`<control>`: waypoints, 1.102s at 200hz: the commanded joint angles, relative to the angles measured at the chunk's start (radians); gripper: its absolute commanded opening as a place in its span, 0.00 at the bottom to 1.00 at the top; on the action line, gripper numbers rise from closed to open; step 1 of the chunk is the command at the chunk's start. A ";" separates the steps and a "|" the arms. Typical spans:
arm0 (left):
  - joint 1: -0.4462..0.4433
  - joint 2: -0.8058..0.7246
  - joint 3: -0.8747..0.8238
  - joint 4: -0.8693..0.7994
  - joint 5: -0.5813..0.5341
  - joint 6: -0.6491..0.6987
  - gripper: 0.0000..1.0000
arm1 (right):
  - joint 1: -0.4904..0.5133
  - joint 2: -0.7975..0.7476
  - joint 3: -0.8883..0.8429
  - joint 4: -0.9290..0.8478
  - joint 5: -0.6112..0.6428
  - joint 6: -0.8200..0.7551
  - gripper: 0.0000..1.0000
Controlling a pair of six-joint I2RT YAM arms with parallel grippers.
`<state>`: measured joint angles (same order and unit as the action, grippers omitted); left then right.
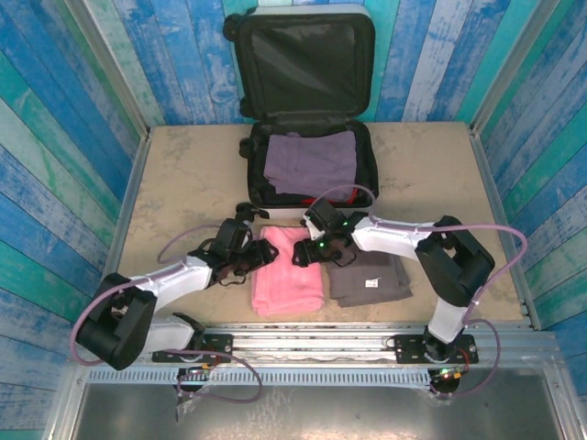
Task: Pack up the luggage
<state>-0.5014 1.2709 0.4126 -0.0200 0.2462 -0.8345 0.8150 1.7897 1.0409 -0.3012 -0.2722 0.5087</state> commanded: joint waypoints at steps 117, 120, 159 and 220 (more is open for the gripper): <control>-0.173 -0.160 0.260 -0.222 -0.139 0.123 0.00 | 0.061 -0.177 0.167 -0.101 0.107 -0.110 0.02; -0.175 -0.164 0.282 -0.235 -0.143 0.131 0.00 | 0.061 -0.184 0.183 -0.113 0.113 -0.115 0.01; -0.177 -0.111 0.613 -0.376 -0.212 0.268 0.00 | 0.057 -0.201 0.410 -0.235 0.192 -0.212 0.00; -0.108 0.352 1.154 -0.593 -0.251 0.537 0.00 | -0.163 0.002 0.685 -0.272 0.081 -0.241 0.00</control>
<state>-0.6483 1.4399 1.4513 -0.5369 -0.0685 -0.4385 0.7193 1.6676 1.6558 -0.5621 -0.0643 0.2993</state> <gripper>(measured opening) 0.084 0.097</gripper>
